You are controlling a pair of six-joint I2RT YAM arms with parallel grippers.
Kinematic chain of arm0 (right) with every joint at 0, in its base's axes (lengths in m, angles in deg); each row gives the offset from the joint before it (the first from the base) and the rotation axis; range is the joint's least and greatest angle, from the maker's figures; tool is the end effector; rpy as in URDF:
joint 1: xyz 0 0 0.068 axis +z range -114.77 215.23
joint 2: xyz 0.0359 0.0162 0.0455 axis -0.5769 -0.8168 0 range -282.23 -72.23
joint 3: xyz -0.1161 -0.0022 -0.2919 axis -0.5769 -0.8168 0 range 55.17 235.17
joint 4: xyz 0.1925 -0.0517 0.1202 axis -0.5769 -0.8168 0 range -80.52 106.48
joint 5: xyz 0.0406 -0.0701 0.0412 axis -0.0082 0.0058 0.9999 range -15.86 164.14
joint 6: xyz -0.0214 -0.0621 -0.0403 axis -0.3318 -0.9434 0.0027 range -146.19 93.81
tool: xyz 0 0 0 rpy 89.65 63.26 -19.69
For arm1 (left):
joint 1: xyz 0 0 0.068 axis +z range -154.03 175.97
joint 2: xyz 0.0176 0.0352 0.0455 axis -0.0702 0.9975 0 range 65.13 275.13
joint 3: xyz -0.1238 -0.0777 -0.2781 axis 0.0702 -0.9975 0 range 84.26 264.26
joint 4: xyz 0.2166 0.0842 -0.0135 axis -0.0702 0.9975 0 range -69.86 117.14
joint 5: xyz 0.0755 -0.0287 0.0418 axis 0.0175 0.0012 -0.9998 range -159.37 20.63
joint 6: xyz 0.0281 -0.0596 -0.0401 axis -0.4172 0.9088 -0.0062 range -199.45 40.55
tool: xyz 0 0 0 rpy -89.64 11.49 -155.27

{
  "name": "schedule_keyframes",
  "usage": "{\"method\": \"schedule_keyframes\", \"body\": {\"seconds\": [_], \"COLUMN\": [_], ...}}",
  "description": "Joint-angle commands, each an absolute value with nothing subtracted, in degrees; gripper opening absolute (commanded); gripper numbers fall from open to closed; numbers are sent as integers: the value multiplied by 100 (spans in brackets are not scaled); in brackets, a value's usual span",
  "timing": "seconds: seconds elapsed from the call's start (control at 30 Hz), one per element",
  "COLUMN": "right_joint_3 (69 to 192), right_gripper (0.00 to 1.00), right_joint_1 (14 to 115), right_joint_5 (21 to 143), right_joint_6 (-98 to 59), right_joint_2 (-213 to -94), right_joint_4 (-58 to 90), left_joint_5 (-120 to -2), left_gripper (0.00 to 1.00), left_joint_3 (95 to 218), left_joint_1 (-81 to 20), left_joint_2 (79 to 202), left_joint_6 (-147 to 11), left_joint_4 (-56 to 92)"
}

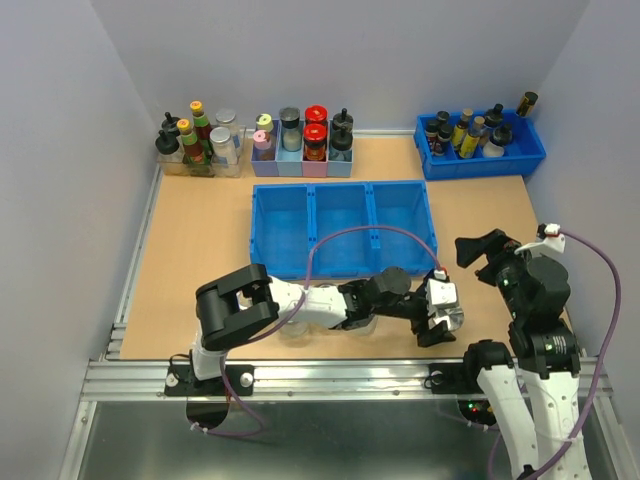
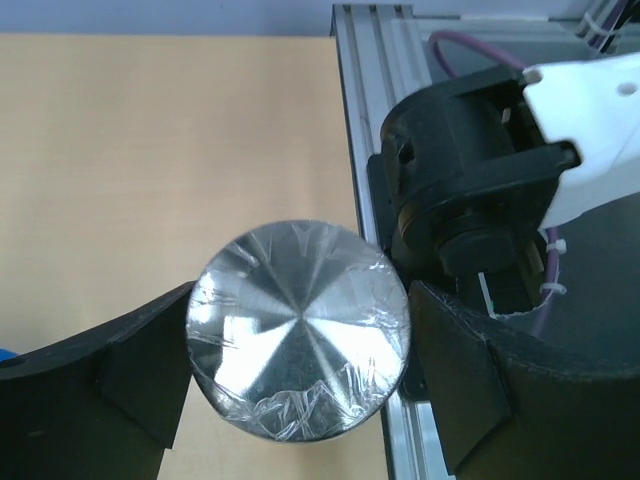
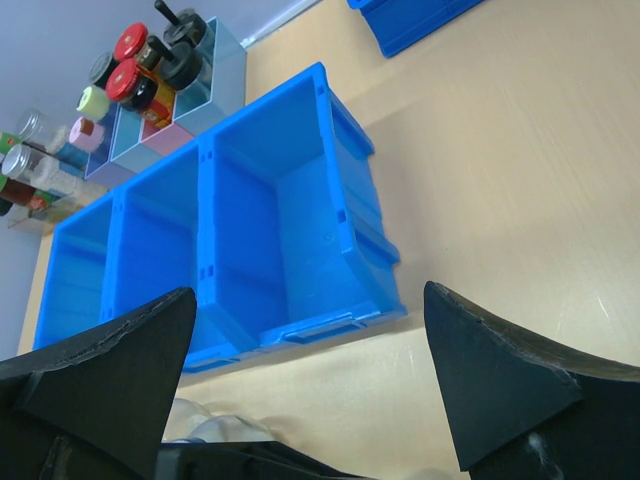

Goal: Organize the condiment bottles

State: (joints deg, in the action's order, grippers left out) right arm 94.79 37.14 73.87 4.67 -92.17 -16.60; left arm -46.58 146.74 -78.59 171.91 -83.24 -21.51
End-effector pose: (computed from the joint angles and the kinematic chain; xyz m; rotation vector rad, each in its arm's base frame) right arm 0.0490 0.0015 0.3143 0.4590 1.7643 0.4018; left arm 0.0920 -0.4291 0.2941 1.3572 1.1363 -1.2465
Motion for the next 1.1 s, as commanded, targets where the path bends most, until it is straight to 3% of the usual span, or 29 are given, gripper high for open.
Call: {"method": "schedule_keyframes", "body": {"seconds": [0.0, 0.13, 0.2, 0.23, 0.3, 0.33, 0.4, 0.43, 0.63, 0.87, 1.07], "right_joint_3": [9745, 9745, 9745, 9753, 9745, 9745, 9745, 9753, 9762, 9753, 9753], "right_gripper": [100, 100, 100, 100, 100, 100, 100, 100, 100, 100, 100], "right_joint_1": [3725, 3717, 3725, 3725, 3717, 3716, 3725, 3725, 3725, 3725, 3725], "right_joint_5": [7309, 7309, 7291, 7291, 7291, 7291, 7291, 7291, 7265, 7239, 7291], "right_joint_6": [466, 466, 466, 466, 466, 466, 466, 466, 458, 466, 466], "right_joint_2": [-9270, -9279, -9271, -9271, -9262, -9262, -9271, -9288, -9271, -9271, -9279], "right_joint_4": [-1621, -1630, -1630, -1630, -1630, -1621, -1639, -1639, -1639, -1630, -1630], "left_joint_5": [-4608, -4643, -4730, -4774, -4932, -4968, -5125, -5196, -6038, -7805, -9378], "left_gripper": [93, 90, 83, 65, 44, 26, 4, 0, 0, 0, 0], "left_joint_3": [14886, 14947, 14913, 14860, 14763, 14702, 14491, 14403, 13770, 13594, 14006], "left_joint_1": [-7909, -7900, -7900, -7900, -7891, -7891, -7900, -7891, -7900, -7751, -6725], "left_joint_2": [17350, 17411, 17368, 17324, 17149, 17061, 16753, 16630, 15374, 13889, 13738], "left_joint_6": [-8217, -8234, -8261, -8270, -8261, -8252, -8235, -8208, -8164, -8348, -8288], "left_joint_4": [-2302, -2302, -2267, -2249, -2223, -2223, -2214, -2214, -2074, -1828, -1240]}}
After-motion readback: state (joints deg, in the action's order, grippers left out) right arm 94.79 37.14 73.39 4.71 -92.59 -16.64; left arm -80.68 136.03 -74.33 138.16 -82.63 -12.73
